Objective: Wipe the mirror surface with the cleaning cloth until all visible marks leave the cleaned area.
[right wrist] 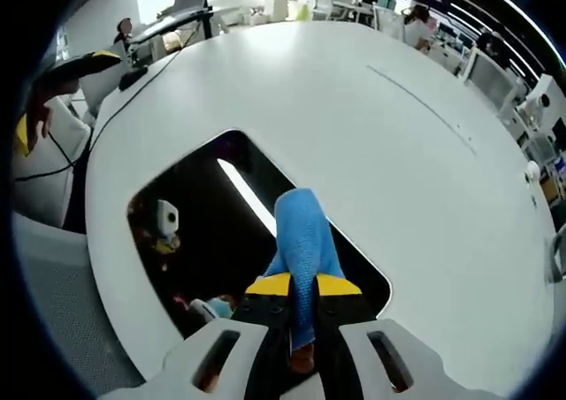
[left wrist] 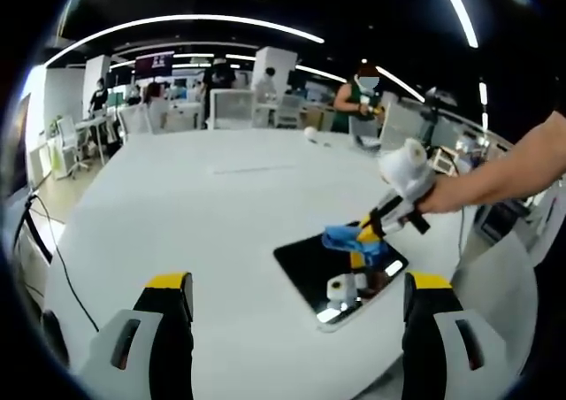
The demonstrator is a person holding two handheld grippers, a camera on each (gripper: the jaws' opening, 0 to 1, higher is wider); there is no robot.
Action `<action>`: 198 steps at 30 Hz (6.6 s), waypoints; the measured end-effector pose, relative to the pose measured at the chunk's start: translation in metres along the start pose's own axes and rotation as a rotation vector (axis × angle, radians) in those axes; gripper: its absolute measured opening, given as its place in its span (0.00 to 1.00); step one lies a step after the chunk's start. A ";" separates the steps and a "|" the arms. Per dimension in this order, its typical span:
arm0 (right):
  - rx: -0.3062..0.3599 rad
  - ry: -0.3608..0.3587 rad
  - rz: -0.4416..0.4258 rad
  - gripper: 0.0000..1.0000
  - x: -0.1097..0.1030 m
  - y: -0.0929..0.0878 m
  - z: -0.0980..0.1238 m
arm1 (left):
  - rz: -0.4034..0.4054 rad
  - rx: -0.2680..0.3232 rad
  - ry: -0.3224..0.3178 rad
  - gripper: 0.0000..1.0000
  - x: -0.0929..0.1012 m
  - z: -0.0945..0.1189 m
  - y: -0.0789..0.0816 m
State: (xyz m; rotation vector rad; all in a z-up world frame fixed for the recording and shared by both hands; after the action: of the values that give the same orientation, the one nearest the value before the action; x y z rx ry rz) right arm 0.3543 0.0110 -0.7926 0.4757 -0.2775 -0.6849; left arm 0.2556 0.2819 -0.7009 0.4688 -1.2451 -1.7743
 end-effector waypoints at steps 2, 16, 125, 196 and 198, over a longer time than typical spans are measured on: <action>0.002 0.000 0.000 0.03 -0.003 -0.002 0.001 | -0.001 0.000 0.000 1.00 0.000 0.000 0.000; 0.013 0.005 -0.009 0.03 -0.020 -0.015 0.012 | -0.013 0.009 -0.014 1.00 0.004 -0.003 0.003; -0.024 0.099 -0.002 0.03 -0.047 -0.079 0.054 | -0.051 0.025 -0.049 1.00 0.026 -0.007 0.008; -0.047 0.075 -0.013 0.03 0.022 -0.045 0.026 | -0.053 -0.007 -0.023 1.00 0.024 -0.006 -0.003; -0.046 0.079 -0.005 0.03 0.024 -0.044 0.025 | -0.058 -0.011 -0.022 1.00 0.023 -0.005 -0.003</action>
State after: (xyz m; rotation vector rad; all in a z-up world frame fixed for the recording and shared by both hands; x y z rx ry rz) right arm 0.3384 -0.0424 -0.7910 0.4591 -0.1859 -0.6741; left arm 0.2461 0.2603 -0.7016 0.4845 -1.2482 -1.8384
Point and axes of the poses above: the point that each gripper's makers call its tool centre point, and the gripper's own axes: z roughly backward along the fingers, x roughly to its right, y roughly out of its top, the point moved 7 cm from there along z, roughly backward along the fingers, and after that the axes turned 3 degrees about x, right-handed, at the moved point
